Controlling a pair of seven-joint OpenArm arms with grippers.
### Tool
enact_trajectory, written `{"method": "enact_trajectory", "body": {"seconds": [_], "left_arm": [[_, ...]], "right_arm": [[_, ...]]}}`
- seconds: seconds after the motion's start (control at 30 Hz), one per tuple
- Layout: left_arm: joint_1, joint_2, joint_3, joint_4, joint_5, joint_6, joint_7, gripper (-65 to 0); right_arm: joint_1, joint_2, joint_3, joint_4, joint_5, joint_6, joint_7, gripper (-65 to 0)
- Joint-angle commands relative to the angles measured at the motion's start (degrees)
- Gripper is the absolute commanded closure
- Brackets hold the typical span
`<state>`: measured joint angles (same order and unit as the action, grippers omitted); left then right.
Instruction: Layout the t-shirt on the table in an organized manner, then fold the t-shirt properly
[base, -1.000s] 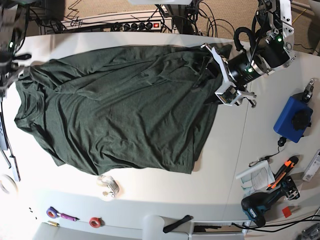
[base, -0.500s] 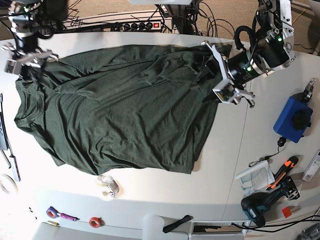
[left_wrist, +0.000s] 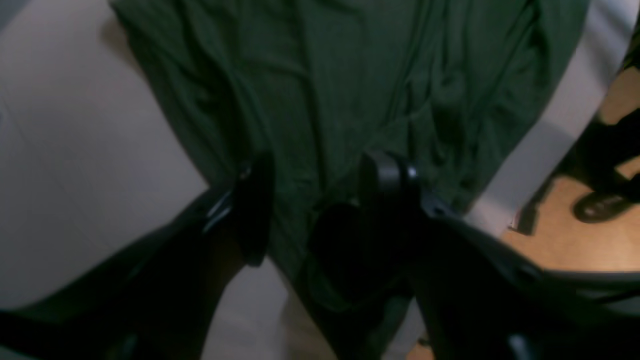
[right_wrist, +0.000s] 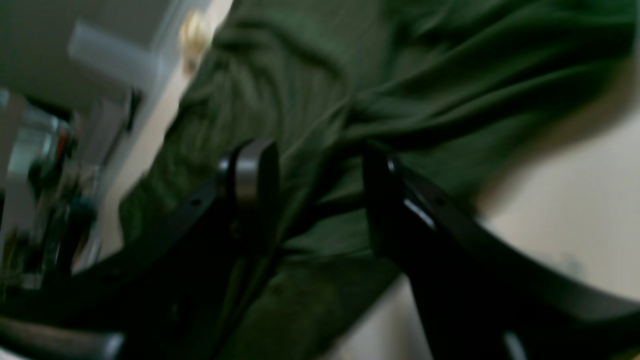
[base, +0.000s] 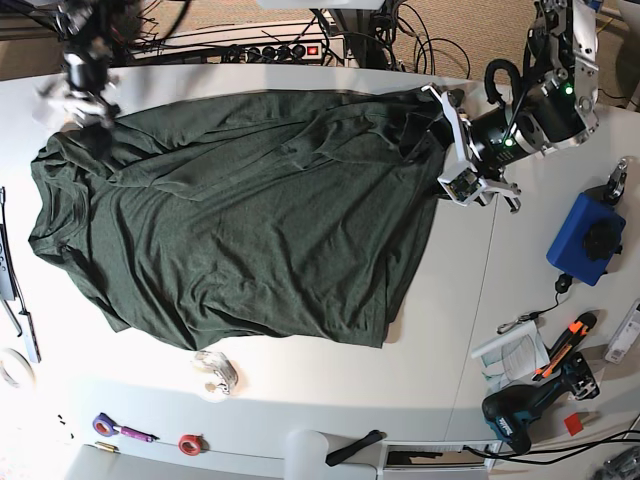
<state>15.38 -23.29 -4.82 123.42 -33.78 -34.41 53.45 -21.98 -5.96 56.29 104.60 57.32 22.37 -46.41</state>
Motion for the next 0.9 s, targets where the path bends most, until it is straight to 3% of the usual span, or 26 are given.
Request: {"method": "enact_trajectory", "body": {"seconds": [0.0, 0.1, 0.23, 0.43, 0.67, 0.77, 0.87], "left_arm": [[-0.4, -1.0, -0.2, -0.7, -0.6, 0.0, -1.2, -28.5], [-1.5, -1.5, -0.2, -4.6, -2.8, -1.5, -1.6, -28.5], [-4.0, -1.4, -0.2, -5.9, -8.3, -3.2, -1.6, -28.5], [-6.9, -1.3, -0.2, -5.9, -8.7, -3.1, -1.4, -28.5], [-6.9, -1.3, -0.2, -5.9, -9.4, -3.2, -1.4, -28.5], [-6.9, -1.3, -0.2, -5.9, -9.6, -3.2, -1.4, -28.5], [-7.0, -1.3, -0.2, -5.9, -9.6, -3.2, -1.4, -28.5]], "right_arm": [[-1.1, 0.4, 2.3, 0.9, 2.0, 0.6, 0.9, -27.0], [-2.0, 0.6, 8.1, 0.9, 2.4, 0.2, 0.6, -27.0], [-1.8, 2.2, 12.4, 0.9, -1.9, -4.6, 1.6, -27.0], [0.9, 4.8, 10.3, -0.9, -12.0, -10.7, 3.6, -27.0], [5.3, 8.5, 4.0, -7.7, -29.7, -11.5, 8.8, -27.0], [6.8, 8.7, 3.4, -7.6, -31.7, -11.5, 8.5, -27.0], [8.0, 8.6, 3.4, -7.6, -29.2, -12.9, 5.0, -27.0]]}}
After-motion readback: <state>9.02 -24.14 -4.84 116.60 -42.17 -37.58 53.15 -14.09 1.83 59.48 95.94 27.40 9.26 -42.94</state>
